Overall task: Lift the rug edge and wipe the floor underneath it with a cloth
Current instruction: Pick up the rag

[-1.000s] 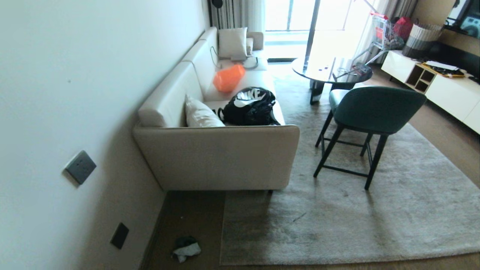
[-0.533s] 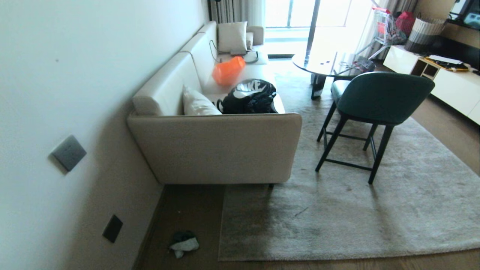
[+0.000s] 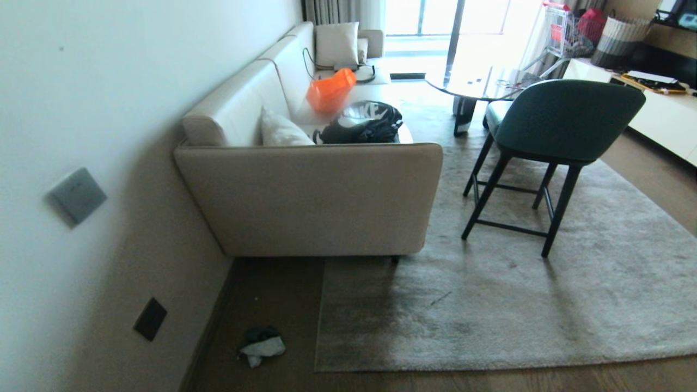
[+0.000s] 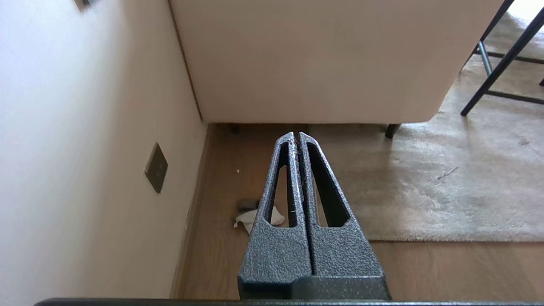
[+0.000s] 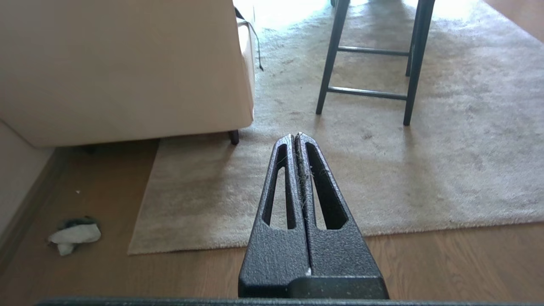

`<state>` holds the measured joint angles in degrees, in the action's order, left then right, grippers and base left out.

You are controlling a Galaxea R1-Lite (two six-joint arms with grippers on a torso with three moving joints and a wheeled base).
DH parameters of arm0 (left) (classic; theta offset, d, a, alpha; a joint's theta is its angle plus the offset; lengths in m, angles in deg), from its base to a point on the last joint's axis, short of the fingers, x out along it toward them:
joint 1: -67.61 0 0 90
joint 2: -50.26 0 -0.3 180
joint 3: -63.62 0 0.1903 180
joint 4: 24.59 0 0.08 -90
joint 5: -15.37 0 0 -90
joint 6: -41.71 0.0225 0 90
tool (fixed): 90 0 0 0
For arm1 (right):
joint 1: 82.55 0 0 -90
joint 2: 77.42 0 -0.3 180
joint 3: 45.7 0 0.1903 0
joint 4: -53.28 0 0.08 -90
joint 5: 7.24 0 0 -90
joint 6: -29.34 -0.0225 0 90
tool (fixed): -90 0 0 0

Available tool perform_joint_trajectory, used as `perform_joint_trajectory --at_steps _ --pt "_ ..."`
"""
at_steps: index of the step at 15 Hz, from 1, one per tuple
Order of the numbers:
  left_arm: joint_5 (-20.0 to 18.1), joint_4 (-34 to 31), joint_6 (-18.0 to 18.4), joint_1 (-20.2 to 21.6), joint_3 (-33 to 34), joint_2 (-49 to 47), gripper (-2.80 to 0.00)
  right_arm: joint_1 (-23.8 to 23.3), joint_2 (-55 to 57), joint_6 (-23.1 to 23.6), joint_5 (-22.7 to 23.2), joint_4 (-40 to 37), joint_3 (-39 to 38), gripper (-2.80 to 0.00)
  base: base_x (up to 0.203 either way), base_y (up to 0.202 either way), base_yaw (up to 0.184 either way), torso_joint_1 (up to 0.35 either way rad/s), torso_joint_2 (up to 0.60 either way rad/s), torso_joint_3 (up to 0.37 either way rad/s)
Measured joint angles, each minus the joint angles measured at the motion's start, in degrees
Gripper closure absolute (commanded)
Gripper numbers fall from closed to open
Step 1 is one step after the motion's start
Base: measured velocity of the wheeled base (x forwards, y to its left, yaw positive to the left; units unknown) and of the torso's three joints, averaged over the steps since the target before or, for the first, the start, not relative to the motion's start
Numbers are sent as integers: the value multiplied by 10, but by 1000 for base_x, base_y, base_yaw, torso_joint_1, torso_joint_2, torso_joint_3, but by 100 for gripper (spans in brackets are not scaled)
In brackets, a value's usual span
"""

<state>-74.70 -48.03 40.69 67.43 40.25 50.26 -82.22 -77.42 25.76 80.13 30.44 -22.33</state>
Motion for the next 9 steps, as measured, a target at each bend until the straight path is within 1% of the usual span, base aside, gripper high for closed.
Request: perform_joint_trajectory --at_steps 4,7,8,9 --pt "0 0 0 0 0 0 0 0 0 0 0 0 0 0 0 0 0 -27 438 411" --pt "0 0 0 0 0 0 0 0 0 0 0 0 0 0 0 0 0 16 418 441" --pt "1 -1 0 0 0 0 0 0 0 0 0 -1 0 0 0 0 0 2 122 164" --pt "0 0 0 0 0 0 0 0 0 0 0 0 0 0 0 0 0 0 0 0"
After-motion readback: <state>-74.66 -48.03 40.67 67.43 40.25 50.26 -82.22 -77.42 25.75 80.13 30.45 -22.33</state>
